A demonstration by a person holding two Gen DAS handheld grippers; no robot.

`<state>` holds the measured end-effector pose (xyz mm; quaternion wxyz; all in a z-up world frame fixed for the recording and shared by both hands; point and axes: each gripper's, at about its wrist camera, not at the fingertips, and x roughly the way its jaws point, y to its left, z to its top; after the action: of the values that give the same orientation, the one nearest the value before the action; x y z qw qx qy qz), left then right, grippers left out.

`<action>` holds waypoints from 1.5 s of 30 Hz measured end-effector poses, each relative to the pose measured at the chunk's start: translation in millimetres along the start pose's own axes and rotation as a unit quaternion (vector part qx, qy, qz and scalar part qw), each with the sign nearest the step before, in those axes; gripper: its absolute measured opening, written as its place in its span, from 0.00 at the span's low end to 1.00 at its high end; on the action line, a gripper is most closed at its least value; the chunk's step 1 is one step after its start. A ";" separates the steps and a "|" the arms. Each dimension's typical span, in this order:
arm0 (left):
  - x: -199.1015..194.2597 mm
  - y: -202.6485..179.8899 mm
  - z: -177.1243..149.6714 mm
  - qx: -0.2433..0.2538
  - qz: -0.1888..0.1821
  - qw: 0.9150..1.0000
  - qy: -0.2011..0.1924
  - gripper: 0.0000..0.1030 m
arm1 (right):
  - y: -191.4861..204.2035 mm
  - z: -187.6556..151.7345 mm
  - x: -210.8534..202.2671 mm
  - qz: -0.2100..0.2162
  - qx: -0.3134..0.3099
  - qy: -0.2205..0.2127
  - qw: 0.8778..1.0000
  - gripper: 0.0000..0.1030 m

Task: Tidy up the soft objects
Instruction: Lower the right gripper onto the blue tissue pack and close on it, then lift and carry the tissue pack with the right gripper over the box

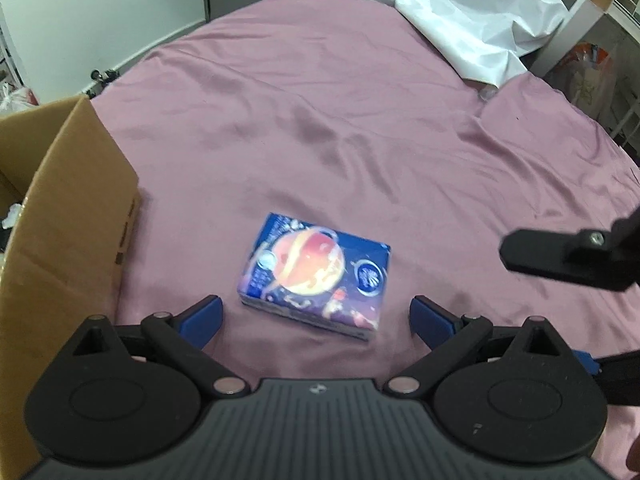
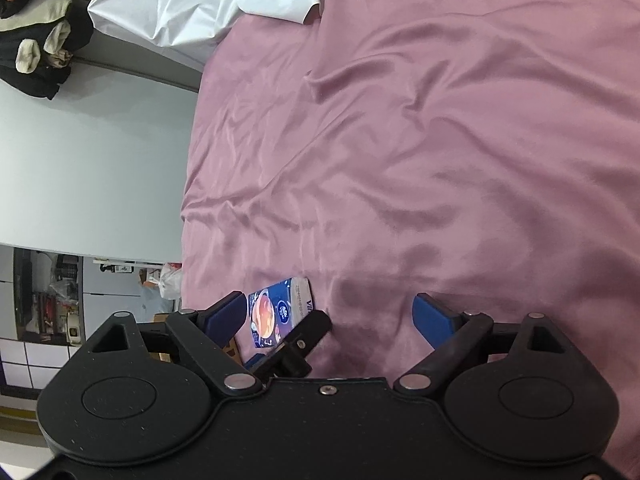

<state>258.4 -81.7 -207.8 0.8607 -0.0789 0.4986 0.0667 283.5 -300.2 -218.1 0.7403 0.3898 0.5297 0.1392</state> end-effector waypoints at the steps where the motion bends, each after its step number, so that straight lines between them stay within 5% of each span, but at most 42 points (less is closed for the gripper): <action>1: 0.5 1.0 0.3 0.001 0.005 1.000 -0.006 0.97 | -0.3 0.1 0.1 0.000 0.001 0.000 1.000 0.88; 6: 6.3 4.6 -1.3 0.002 0.021 1.000 -0.021 0.96 | -0.1 0.2 0.7 0.002 0.000 0.001 1.000 0.88; 11: 4.0 6.0 -2.3 -0.001 0.012 0.999 -0.037 0.72 | 0.6 0.7 0.9 0.009 -0.001 0.001 1.000 0.88; 22: -24.8 9.6 -0.8 -0.039 -0.039 0.998 -0.030 0.72 | 7.7 -2.6 1.7 0.030 -0.016 0.011 0.999 0.87; 34: -65.1 16.8 -7.9 -0.044 -0.079 0.995 -0.031 0.71 | 16.3 -17.5 3.6 0.073 -0.017 0.039 0.996 0.52; 45: -101.1 39.8 -14.6 -0.055 -0.092 0.994 -0.030 0.71 | 38.3 -42.9 -18.4 0.115 -0.049 0.036 0.992 0.43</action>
<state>188.4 -49.3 -129.9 0.8719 -0.1699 0.4590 0.0172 245.8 -268.0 -183.7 0.7181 0.4056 0.5006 0.2632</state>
